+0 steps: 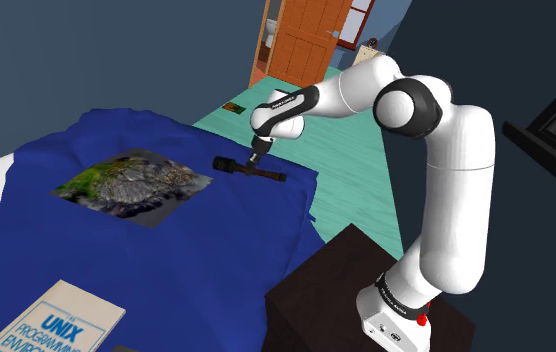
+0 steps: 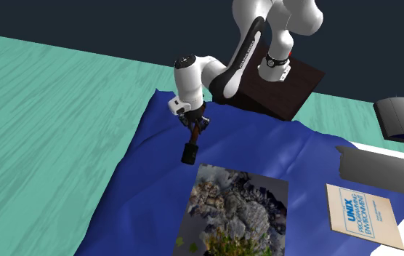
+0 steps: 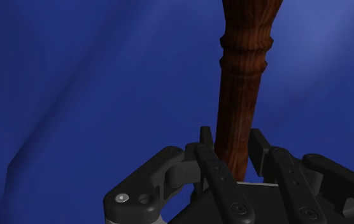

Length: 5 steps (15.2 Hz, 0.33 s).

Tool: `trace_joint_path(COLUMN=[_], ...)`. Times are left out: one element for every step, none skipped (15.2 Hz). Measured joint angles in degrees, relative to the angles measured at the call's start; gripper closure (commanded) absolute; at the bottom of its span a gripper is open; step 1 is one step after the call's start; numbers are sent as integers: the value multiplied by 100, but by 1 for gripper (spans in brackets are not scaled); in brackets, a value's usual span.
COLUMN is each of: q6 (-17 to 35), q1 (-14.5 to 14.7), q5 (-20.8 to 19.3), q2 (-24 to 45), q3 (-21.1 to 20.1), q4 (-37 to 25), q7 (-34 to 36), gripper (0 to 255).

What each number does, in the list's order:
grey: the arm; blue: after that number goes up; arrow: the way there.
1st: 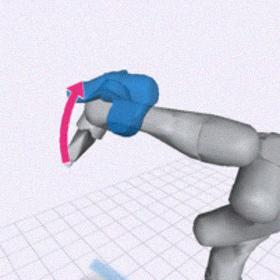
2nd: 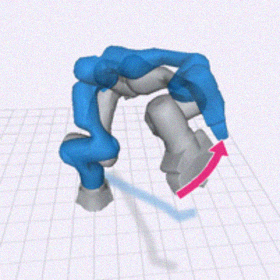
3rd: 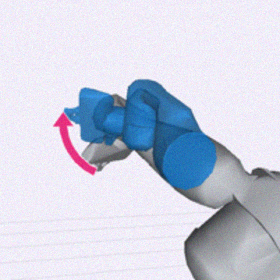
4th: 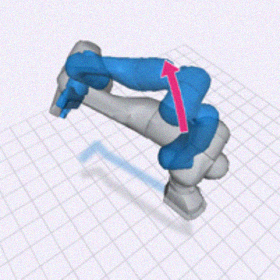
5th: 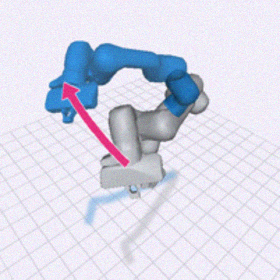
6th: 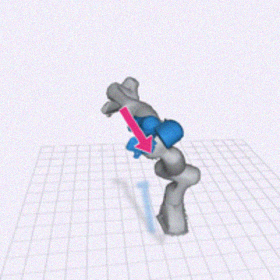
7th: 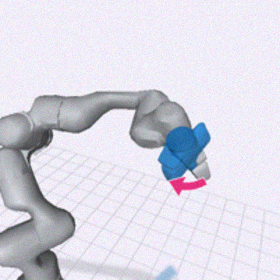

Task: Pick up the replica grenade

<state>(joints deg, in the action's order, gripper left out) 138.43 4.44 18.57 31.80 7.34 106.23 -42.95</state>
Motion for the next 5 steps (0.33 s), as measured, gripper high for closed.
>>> trace_joint_path(q6=[-69, -115, -154, -219, -240], q1=[4, 12, 23, 27, 30], q5=[-22, -40, -56, -76, -83], q2=[-51, -124, -179, -220, -244], q3=[15, 28, 38, 50, 55], q4=[-20, 6, 20, -5, -4], q7=[20, 35, 54, 73, 82], gripper=[255, 255, 255, 255, 255])
